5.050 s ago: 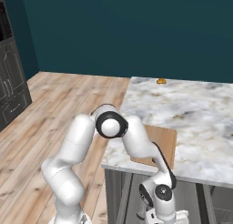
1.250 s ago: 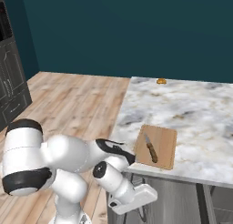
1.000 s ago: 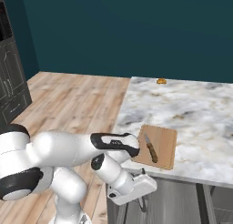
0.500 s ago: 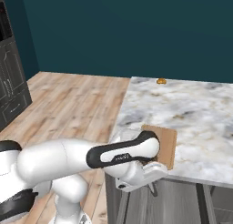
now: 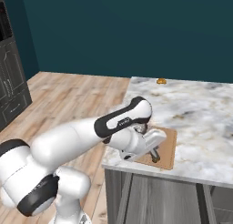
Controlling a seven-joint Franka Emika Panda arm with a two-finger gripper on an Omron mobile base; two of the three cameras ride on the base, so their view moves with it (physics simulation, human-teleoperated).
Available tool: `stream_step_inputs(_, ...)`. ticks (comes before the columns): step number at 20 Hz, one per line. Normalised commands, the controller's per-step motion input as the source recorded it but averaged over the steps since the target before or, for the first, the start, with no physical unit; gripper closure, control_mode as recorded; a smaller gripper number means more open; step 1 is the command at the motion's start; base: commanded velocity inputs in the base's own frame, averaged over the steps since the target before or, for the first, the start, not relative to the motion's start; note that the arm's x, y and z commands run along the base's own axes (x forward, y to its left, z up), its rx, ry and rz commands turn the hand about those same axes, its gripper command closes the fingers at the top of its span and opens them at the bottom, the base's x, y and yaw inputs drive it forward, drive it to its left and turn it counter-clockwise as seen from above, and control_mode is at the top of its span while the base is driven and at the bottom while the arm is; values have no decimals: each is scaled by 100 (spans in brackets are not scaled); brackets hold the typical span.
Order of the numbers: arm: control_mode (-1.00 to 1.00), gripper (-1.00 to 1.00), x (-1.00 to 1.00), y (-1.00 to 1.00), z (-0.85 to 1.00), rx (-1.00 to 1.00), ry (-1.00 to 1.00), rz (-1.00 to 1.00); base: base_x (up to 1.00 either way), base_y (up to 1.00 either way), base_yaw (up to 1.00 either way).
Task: Open the drawer on the right and place the cutting tools on the cutting board.
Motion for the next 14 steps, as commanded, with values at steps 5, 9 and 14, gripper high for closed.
stream_step_inputs(5, -100, 100, 43, 0, 12, 0, 18, 0, 0, 0, 0)
stream_step_inputs(9, -100, 100, 57, 3, 0, 7, 10, 0, 0, 0, 0)
stream_step_inputs(14, -100, 100, 77, 5, 0, 18, 24, 0, 0, 0, 0)
